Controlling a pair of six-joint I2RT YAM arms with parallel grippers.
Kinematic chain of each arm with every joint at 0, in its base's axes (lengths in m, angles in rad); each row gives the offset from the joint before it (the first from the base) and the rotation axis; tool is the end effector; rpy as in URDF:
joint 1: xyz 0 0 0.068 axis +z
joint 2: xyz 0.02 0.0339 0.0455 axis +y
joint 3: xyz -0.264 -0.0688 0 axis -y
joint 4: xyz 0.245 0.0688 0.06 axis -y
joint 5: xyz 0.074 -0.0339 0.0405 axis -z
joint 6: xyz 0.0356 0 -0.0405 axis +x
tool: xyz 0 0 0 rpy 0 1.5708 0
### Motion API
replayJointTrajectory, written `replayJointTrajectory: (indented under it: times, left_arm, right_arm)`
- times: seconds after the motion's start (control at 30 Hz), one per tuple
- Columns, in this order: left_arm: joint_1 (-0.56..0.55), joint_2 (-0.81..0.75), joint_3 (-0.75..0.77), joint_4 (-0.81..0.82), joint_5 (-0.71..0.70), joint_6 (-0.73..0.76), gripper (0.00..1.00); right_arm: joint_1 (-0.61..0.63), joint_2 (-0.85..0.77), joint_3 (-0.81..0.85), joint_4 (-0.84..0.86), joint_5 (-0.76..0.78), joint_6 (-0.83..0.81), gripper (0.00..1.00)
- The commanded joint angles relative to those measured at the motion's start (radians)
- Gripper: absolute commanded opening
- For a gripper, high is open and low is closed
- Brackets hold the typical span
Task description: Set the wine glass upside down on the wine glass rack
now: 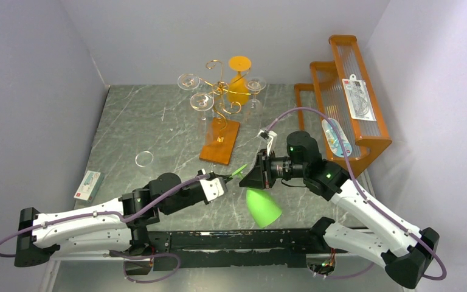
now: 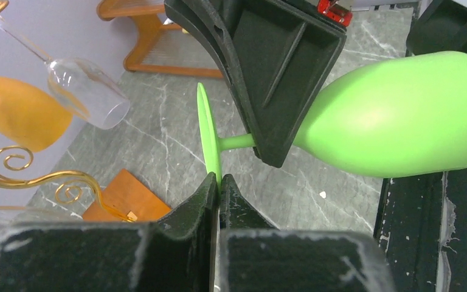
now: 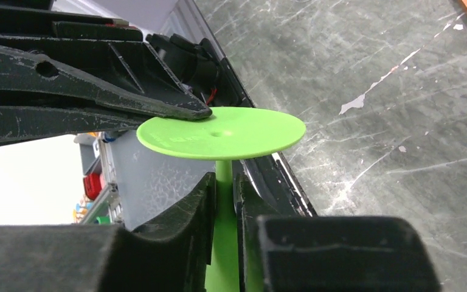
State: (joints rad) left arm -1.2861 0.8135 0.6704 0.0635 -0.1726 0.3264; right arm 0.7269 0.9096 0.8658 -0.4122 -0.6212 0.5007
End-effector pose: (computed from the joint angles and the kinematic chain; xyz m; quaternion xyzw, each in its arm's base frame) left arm 0.0616 -0.1887 0.3211 0.4878 0.5489 -0.2558 0.6288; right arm 0.1340 0.1469 0.3257 -0.2518 0.7846 0.5021 0.2623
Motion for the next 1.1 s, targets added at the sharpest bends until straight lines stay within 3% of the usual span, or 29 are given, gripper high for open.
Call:
replayJointTrajectory:
  times: [0.0,0.07,0.17,0.37,0.53,0.77,1.07]
  left_arm:
    - [-0.01,-0.02,-0.005,0.052,-0.053,0.018,0.05]
    - [-0.01,-0.018,0.002,0.044,-0.057,0.012,0.05]
    - [-0.01,-0.014,0.011,0.029,-0.062,-0.002,0.08]
    - [-0.01,-0.008,0.044,-0.008,-0.092,-0.06,0.44]
    - [-0.01,-0.048,0.044,0.035,-0.163,-0.129,0.62]
    - [-0.01,-0.135,0.083,0.057,-0.406,-0.284,0.68]
    - [-0.01,-0.157,0.241,-0.135,-0.59,-0.489,0.69]
  right_arm:
    - [0.002,0.022,0.022,-0.034,-0.031,-0.056,0.11]
    - [0.002,0.036,0.024,-0.023,-0.039,-0.058,0.0]
    - [0.003,0.04,0.025,0.007,-0.022,-0.053,0.0]
    - [0.003,-0.023,0.021,0.087,0.158,-0.043,0.0]
    - [0.002,-0.097,0.003,0.167,0.372,-0.062,0.0]
    - [0.002,-0.142,-0.033,0.351,0.695,-0.077,0.0]
    - [0.002,-0.085,-0.12,0.735,0.791,-0.207,0.0]
